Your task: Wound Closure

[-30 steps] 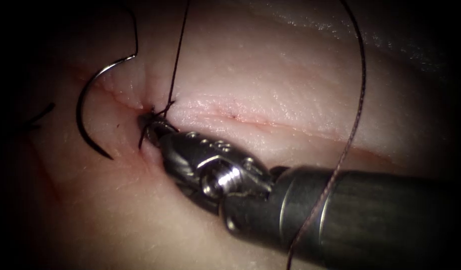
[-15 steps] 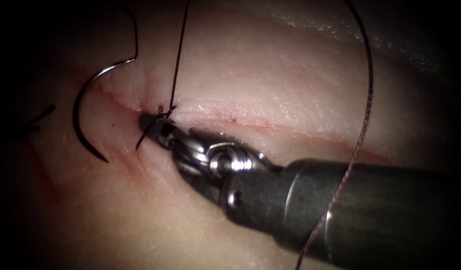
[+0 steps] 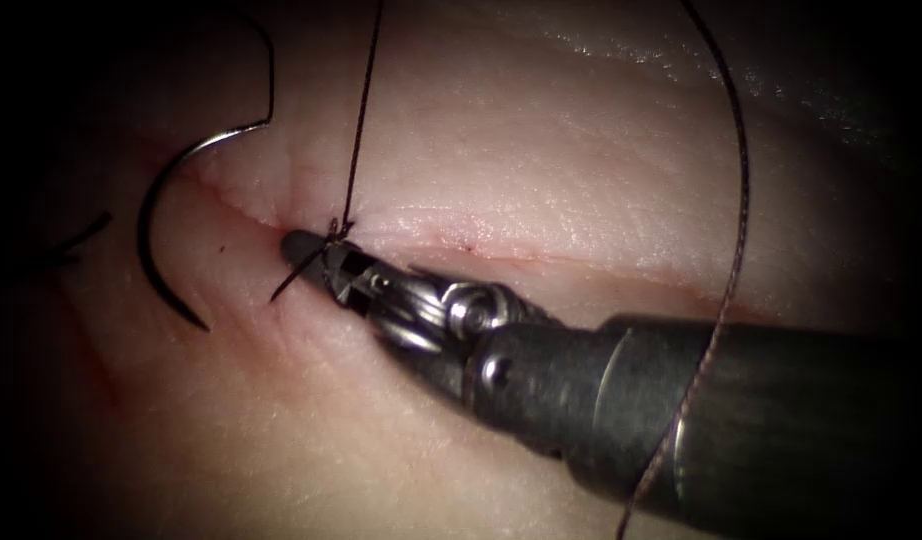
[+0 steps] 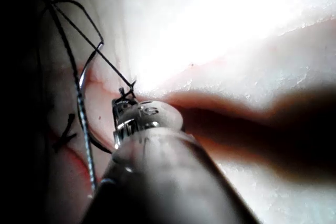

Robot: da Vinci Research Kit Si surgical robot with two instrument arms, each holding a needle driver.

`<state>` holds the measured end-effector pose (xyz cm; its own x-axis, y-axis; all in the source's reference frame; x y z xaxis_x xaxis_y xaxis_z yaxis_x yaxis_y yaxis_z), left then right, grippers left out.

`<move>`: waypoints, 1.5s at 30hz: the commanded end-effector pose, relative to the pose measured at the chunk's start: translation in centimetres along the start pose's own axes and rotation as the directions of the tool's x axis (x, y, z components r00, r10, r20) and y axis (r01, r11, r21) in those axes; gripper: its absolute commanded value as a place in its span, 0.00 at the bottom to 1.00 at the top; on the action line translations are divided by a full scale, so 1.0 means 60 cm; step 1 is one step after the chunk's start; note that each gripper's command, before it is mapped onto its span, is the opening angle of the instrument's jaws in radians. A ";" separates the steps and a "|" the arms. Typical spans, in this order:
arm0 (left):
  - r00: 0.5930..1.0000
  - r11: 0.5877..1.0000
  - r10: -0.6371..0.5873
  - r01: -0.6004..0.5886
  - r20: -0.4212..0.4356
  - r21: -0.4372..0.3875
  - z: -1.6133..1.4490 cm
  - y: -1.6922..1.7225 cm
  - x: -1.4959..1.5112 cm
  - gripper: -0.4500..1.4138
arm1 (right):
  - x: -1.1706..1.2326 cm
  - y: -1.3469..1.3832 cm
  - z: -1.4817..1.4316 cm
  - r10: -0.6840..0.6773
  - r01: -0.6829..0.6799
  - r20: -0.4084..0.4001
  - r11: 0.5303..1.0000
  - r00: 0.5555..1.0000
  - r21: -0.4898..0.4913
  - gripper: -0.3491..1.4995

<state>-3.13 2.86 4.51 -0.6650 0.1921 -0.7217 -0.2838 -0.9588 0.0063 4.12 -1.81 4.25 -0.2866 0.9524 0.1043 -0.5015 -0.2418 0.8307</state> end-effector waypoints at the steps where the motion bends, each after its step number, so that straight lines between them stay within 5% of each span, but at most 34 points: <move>1: 1.000 1.000 0.002 -0.002 -0.003 0.000 0.0011 -0.0004 0.0002 0.00 | 0.0001 -0.0013 0.0007 -0.150 0.150 0.005 0.986 0.989 -0.076 0.00; 2: 1.000 1.000 0.002 -0.002 -0.003 -0.001 0.0012 -0.0005 0.0001 0.00 | 0.0009 -0.0025 0.0002 -0.300 0.301 0.035 0.942 0.953 -0.145 0.00; 3: 1.000 1.000 0.002 -0.002 -0.003 -0.001 0.0012 -0.0005 0.0001 0.00 | 0.0009 -0.0025 0.0002 -0.300 0.301 0.035 0.942 0.953 -0.145 0.00; 6: 1.000 1.000 0.004 -0.004 -0.005 -0.001 0.0012 -0.0005 -0.0001 0.00 | 0.0023 -0.0042 -0.0009 -0.528 0.525 0.061 0.811 0.847 -0.259 0.00; 11: 1.000 1.000 0.010 -0.010 -0.008 -0.002 0.0007 0.0005 -0.0006 0.00 | 0.0047 -0.0058 -0.0032 -0.657 0.643 0.086 0.689 0.749 -0.336 0.00; 30: 0.998 0.989 0.049 -0.055 0.048 0.135 0.0066 -0.0108 -0.0027 0.00 | -0.0057 -0.0074 -0.0035 -0.674 0.678 0.148 0.657 0.724 -0.330 0.00; 45: 0.995 0.983 0.055 -0.068 0.079 0.168 0.0085 -0.0143 -0.0021 0.00 | -0.0090 -0.0058 -0.0027 -0.681 0.691 0.173 0.635 0.712 -0.345 0.00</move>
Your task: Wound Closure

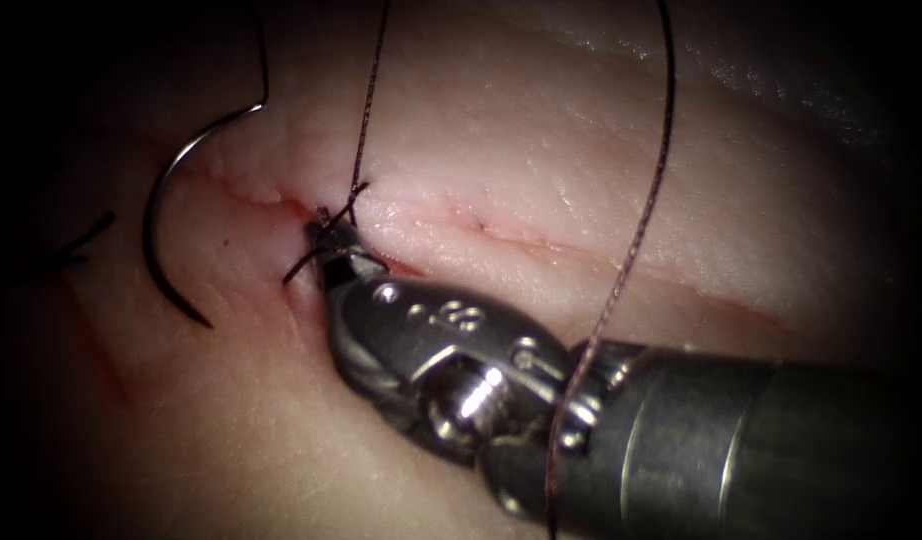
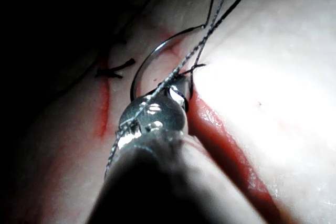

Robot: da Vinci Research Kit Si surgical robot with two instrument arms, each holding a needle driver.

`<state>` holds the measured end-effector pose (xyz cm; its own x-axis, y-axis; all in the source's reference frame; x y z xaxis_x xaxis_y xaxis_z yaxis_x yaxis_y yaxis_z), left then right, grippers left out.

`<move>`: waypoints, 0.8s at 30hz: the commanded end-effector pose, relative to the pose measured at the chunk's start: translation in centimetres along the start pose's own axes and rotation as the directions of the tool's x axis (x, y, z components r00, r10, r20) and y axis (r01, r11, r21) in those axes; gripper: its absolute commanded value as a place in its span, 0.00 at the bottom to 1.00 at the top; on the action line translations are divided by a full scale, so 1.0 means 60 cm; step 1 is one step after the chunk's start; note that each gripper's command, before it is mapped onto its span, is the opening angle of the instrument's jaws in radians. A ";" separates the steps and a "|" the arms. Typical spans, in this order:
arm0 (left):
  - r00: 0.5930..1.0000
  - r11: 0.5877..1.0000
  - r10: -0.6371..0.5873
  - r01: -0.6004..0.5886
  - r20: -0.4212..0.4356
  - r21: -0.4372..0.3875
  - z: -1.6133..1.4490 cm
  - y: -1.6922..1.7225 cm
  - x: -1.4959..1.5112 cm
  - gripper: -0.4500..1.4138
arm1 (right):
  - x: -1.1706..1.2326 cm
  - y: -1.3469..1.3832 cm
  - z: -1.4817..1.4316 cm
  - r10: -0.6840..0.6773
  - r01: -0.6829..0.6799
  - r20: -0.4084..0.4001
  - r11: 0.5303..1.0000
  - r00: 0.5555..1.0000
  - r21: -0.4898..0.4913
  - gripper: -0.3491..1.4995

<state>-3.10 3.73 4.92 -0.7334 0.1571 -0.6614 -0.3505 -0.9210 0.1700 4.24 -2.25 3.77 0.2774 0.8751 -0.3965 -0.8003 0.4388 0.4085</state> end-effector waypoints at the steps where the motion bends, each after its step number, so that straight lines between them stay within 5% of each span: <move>1: 1.000 1.000 0.001 -0.001 -0.002 0.001 0.0011 -0.0003 0.0004 0.00 | -0.0003 -0.0009 0.0013 -0.008 0.008 0.004 1.000 1.000 0.004 0.00; 11: 0.999 0.999 -0.027 0.026 -0.040 -0.030 -0.0003 0.0039 0.0003 0.00 | 0.0021 -0.0002 0.0012 0.026 -0.026 -0.029 1.000 0.999 -0.001 0.00; 24: 0.988 0.986 -0.112 0.098 -0.102 -0.133 -0.0105 0.0134 0.0076 0.00 | 0.0053 0.0074 0.0067 -0.001 -0.001 -0.069 1.000 0.998 -0.027 0.00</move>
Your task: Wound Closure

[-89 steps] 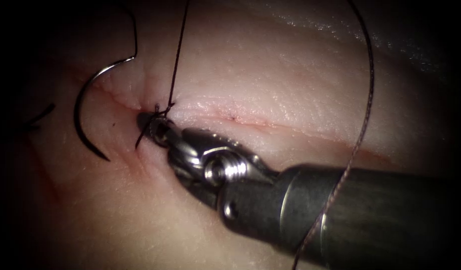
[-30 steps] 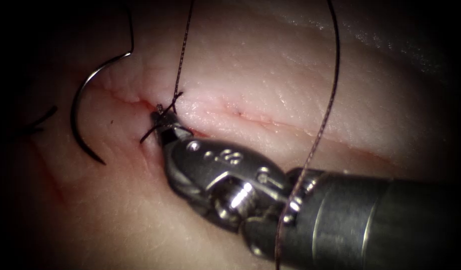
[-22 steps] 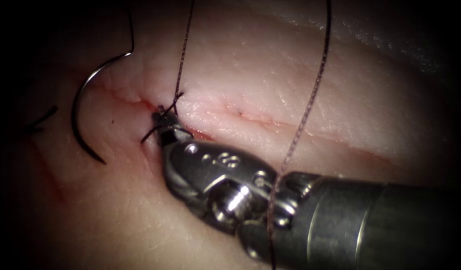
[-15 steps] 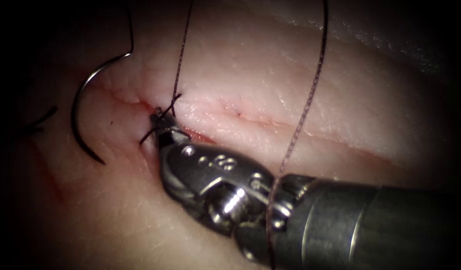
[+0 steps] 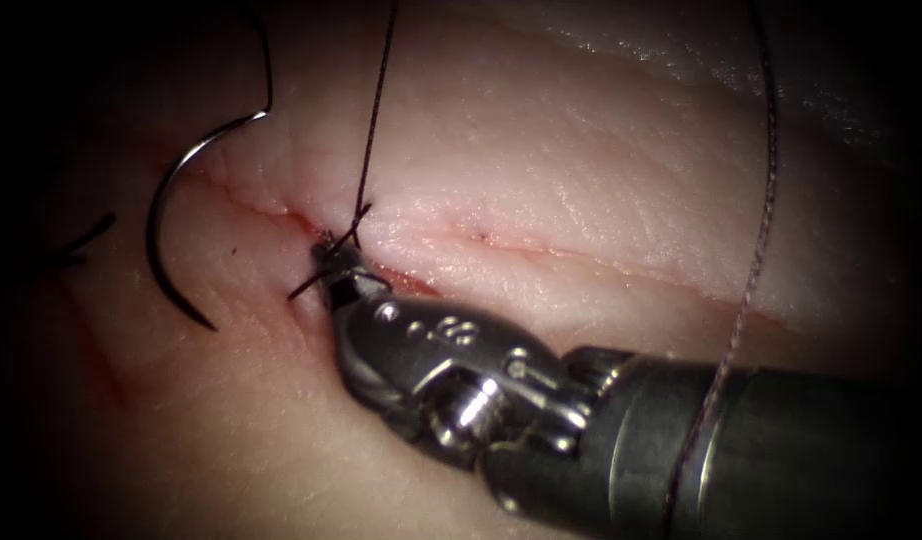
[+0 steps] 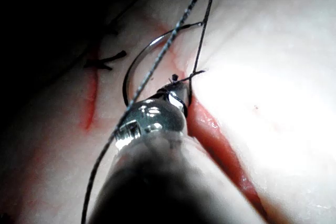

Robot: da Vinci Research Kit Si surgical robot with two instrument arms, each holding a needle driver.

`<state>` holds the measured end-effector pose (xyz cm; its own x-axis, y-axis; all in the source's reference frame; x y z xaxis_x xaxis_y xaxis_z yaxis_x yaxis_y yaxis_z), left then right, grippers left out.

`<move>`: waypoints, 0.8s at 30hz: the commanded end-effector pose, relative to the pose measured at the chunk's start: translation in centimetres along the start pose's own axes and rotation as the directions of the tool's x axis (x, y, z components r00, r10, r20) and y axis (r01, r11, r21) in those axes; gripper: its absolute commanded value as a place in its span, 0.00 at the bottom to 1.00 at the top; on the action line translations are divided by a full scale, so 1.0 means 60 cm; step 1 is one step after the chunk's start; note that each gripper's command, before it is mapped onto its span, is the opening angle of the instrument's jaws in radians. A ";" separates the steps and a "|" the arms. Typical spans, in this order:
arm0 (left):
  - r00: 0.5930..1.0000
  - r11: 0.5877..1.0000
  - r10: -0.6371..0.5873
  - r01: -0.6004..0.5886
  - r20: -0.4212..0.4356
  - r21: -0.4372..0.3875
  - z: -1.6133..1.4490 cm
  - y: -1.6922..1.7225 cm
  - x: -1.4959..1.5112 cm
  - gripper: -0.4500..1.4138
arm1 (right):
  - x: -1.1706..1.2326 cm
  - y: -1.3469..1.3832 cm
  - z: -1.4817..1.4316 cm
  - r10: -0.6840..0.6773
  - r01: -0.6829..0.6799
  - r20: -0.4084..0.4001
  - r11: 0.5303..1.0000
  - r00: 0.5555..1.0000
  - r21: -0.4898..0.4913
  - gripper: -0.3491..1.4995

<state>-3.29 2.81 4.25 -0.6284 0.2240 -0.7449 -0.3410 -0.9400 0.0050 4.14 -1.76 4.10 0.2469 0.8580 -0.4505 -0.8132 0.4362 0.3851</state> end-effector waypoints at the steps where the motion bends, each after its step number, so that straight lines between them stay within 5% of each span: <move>1: 1.000 1.000 -0.001 0.001 -0.008 -0.003 0.0007 0.0005 0.0008 0.00 | 0.0008 0.0008 0.0017 0.007 -0.007 -0.007 1.000 1.000 0.000 0.00; 10: 1.000 1.000 -0.006 0.006 -0.019 -0.025 -0.0022 0.0049 0.0044 0.00 | 0.0010 0.0031 0.0020 0.018 -0.018 -0.014 0.999 1.000 0.032 0.00; 24: 0.999 0.991 0.040 -0.042 0.018 0.128 0.0063 -0.0140 0.0023 0.00 | -0.0060 -0.0054 -0.0016 -0.029 0.024 0.068 0.997 0.997 0.074 0.00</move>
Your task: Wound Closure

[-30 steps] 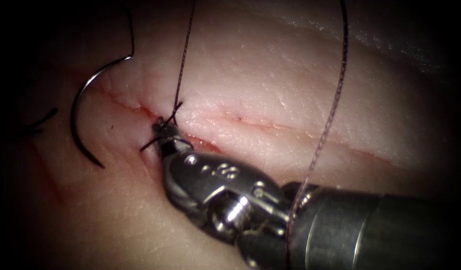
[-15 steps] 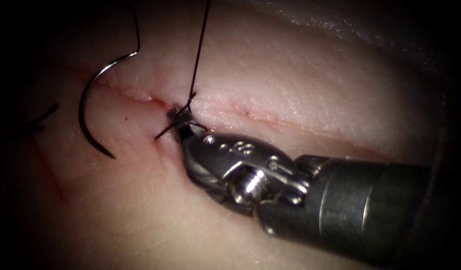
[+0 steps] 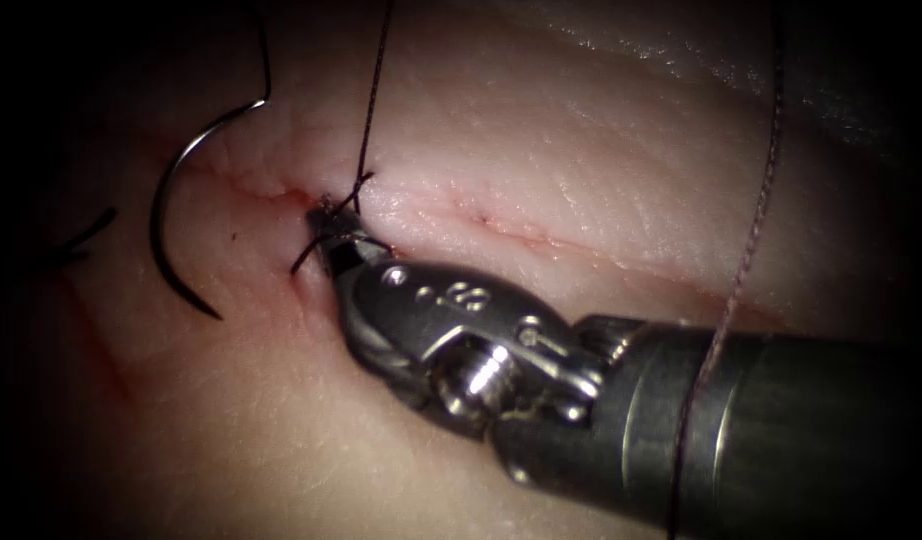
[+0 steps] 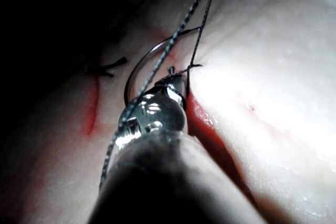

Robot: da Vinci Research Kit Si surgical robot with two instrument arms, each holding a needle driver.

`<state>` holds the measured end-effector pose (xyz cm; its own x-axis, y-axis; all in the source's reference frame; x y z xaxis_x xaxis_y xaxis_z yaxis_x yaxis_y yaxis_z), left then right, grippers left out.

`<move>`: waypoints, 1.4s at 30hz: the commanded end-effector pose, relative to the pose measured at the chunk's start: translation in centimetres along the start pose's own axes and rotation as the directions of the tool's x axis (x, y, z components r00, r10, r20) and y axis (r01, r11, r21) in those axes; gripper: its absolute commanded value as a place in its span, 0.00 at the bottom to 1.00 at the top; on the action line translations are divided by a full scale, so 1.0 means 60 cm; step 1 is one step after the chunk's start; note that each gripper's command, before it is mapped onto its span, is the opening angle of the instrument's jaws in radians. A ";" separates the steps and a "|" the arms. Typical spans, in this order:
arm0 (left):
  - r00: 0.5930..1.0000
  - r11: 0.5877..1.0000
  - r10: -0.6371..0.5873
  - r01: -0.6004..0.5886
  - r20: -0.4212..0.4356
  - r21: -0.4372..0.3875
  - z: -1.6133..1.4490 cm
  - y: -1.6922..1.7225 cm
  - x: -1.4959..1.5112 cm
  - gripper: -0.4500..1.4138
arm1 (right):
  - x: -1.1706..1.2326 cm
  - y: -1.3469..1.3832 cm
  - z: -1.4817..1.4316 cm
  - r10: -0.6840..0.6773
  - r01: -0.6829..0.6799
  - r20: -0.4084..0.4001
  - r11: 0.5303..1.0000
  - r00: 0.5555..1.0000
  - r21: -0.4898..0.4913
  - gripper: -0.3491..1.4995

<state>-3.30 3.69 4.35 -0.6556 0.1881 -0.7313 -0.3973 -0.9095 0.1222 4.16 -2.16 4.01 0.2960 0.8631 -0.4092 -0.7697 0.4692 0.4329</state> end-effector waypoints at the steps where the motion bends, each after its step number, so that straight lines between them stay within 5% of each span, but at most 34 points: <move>1: 1.000 1.000 -0.003 0.003 0.002 0.007 0.0018 -0.0005 0.0003 0.00 | -0.0012 -0.0018 0.0013 -0.008 0.008 0.011 1.000 1.000 0.004 0.00; 9: 0.999 0.999 0.019 -0.020 0.028 0.029 0.0030 -0.0025 0.0000 0.00 | -0.0043 -0.0024 0.0020 -0.039 0.039 0.062 0.999 0.997 -0.001 0.00; 12: 0.999 0.999 0.018 -0.019 0.029 0.030 0.0031 -0.0030 -0.0001 0.00 | -0.0046 -0.0025 0.0020 -0.166 0.168 0.062 0.985 0.984 -0.035 0.00; 16: 0.999 0.999 0.021 -0.022 0.031 0.037 0.0031 -0.0019 -0.0005 0.00 | -0.0043 -0.0020 0.0020 -0.400 0.406 0.072 0.909 0.914 -0.096 0.00; 19: 0.999 0.999 0.027 -0.028 0.029 0.027 0.0028 0.0002 -0.0010 0.00 | -0.0031 -0.0003 0.0023 -0.588 0.598 0.112 0.794 0.801 -0.110 0.00; 27: 0.999 0.999 0.030 -0.030 0.020 0.014 0.0021 0.0020 -0.0010 0.00 | -0.0027 0.0046 0.0028 -0.753 0.770 0.159 0.623 0.638 -0.138 0.00; 36: 0.999 1.000 0.029 -0.030 0.016 0.010 0.0016 0.0031 -0.0008 0.00 | -0.0018 0.0040 0.0026 -0.763 0.773 0.126 0.615 0.633 -0.159 0.00; 38: 0.999 0.999 0.033 -0.033 0.017 0.007 0.0014 0.0028 -0.0005 0.00 | -0.0009 0.0037 0.0017 -0.699 0.699 0.075 0.690 0.711 -0.186 0.00; 42: 0.999 0.999 0.039 -0.039 0.009 0.011 0.0015 0.0007 0.0007 0.00 | -0.0001 0.0030 0.0008 -0.634 0.628 0.040 0.754 0.772 -0.192 0.00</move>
<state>-3.34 3.68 4.34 -0.6760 0.1545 -0.7205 -0.3787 -0.9116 0.1598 3.98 -2.06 4.10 0.7344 0.3846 -0.5592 -0.5091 0.8571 -0.0791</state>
